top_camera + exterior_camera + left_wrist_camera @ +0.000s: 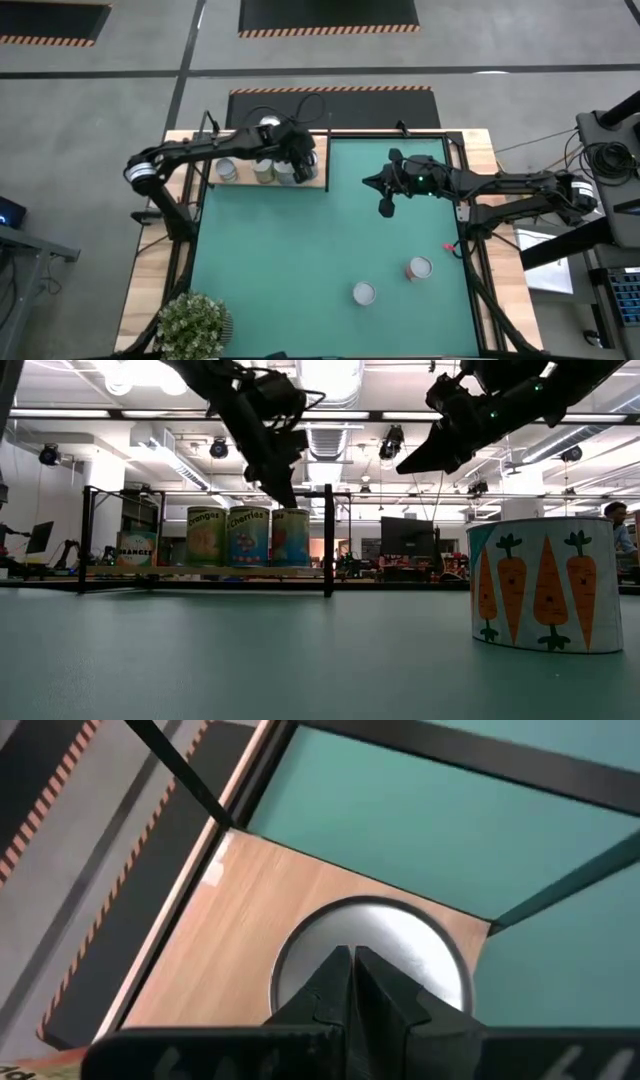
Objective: Pick and place cans onto a shelf
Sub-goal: Put the canned tomatoes on the shelf
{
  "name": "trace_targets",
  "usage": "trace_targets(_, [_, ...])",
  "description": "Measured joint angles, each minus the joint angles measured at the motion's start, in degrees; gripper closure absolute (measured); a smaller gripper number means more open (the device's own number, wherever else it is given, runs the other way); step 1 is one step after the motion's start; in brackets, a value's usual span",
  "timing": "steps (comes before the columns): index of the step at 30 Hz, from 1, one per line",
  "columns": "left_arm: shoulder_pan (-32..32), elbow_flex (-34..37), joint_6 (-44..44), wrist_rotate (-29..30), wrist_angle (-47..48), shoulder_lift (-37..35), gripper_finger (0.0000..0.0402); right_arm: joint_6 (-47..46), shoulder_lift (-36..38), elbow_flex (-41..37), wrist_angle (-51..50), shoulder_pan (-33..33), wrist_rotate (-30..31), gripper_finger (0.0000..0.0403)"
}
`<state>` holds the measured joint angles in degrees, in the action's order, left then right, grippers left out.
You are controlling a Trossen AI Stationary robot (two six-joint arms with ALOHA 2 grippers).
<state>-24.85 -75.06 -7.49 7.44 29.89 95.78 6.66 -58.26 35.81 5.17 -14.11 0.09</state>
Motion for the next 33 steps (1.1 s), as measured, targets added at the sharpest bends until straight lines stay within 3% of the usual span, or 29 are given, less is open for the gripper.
trace_targets(5, [-0.1, 0.3, 0.1, 0.9, -0.6, 1.1, 0.0402, 0.7, 0.0, 0.0, -0.2, 0.0, 0.0, 0.0394])
trace_targets(14, [-1.0, 0.3, 1.8, 11.0, -0.1, 1.4, 0.0402, 0.9, 0.0, 0.0, -0.2, 0.0, 0.0, 0.0394])
trace_targets(33, [-3.3, 0.5, 6.5, 17.4, 3.0, 1.3, 0.0402, 0.9, 0.0, 0.0, -0.2, 0.0, 0.0, 0.0394])
